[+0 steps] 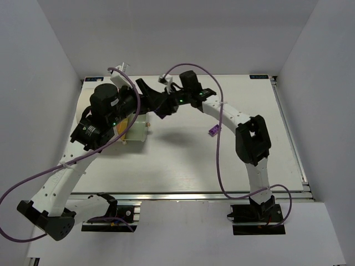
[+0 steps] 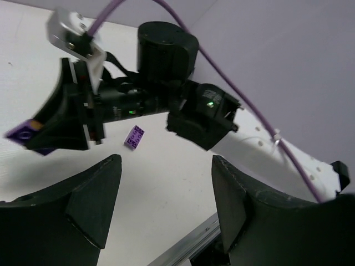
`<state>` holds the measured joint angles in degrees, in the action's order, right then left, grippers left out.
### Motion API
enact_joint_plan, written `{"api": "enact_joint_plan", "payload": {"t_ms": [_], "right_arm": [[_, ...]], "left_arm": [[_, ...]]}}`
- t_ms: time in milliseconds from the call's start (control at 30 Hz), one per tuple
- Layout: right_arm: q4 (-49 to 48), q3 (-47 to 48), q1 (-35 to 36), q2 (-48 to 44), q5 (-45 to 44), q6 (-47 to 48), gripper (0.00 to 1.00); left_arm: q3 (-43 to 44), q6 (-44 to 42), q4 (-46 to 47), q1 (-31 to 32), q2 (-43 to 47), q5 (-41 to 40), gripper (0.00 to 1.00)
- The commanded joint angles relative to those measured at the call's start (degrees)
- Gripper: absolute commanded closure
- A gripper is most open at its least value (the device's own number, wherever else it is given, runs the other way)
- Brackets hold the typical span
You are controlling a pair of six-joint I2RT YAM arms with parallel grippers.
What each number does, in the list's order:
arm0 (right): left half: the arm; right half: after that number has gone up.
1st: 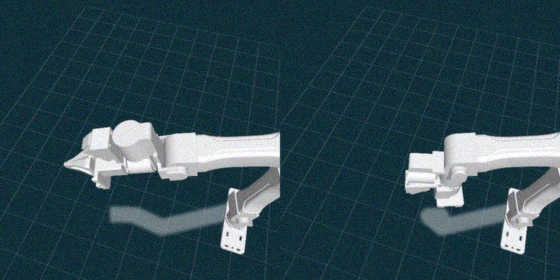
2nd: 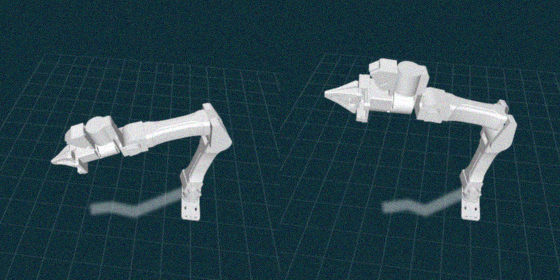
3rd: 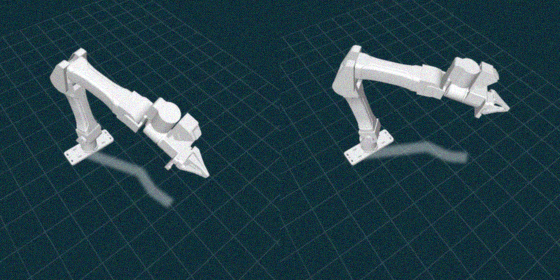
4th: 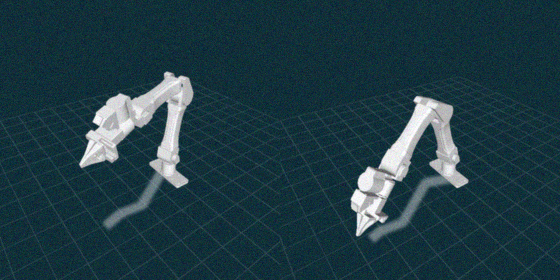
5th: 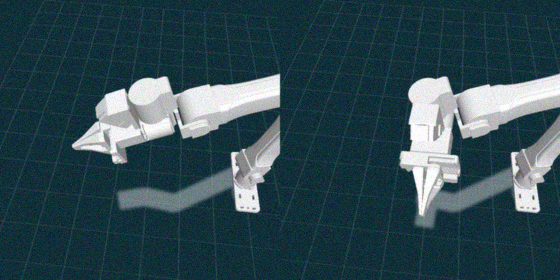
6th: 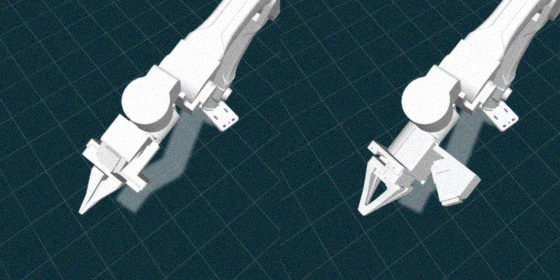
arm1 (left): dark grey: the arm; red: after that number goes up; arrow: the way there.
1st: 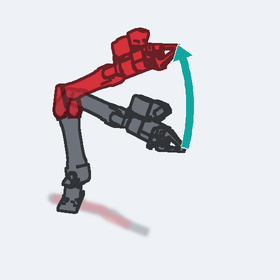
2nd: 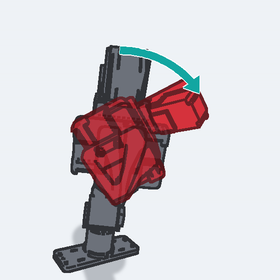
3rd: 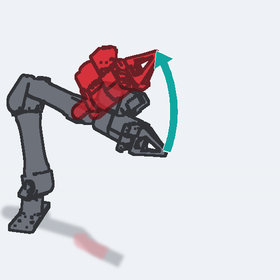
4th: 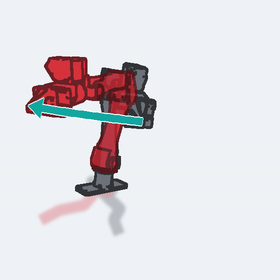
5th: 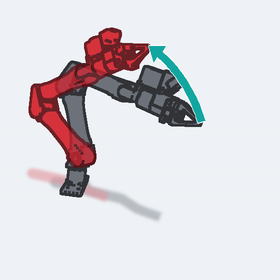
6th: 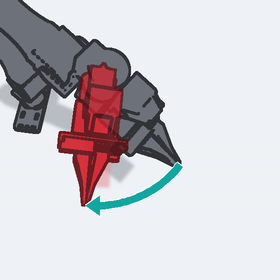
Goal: Sort the legos into containers by color
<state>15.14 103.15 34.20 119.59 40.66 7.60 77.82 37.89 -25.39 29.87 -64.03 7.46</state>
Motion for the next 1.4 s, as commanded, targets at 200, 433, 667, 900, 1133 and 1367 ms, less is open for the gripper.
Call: {"api": "enact_joint_plan", "payload": {"t_ms": [200, 433, 667, 900, 1133, 1367], "right_arm": [[-19.17, 20.86, 6.31, 14.79, -7.70, -24.21, 1.00], [-23.13, 17.35, 7.99, 16.02, -9.37, -23.33, 0.82], [-24.72, 19.01, 8.96, 18.04, -9.20, -23.50, 0.49], [-25.59, 19.37, 8.08, 16.56, -8.67, -23.42, 0.32], [-23.31, 7.87, -2.87, 4.35, -9.56, -24.47, 1.00], [-26.03, -9.45, -27.06, -5.67, 16.80, -34.74, 0.90]], "left_arm": [[3.12, -0.54, -2.47, 0.28, 3.12, -2.98, 0.24], [2.95, -0.45, -3.00, 0.28, 3.21, -3.77, 0.24], [3.83, -0.71, -3.00, 0.28, 1.54, -3.33, 0.24], [4.00, -0.10, -1.60, 0.28, -0.65, -0.96, 0.24], [6.29, -0.53, -0.90, 0.28, -8.91, 5.09, 0.69], [8.39, -6.33, 0.34, 2.12, -21.56, 13.80, 0.87]]}}
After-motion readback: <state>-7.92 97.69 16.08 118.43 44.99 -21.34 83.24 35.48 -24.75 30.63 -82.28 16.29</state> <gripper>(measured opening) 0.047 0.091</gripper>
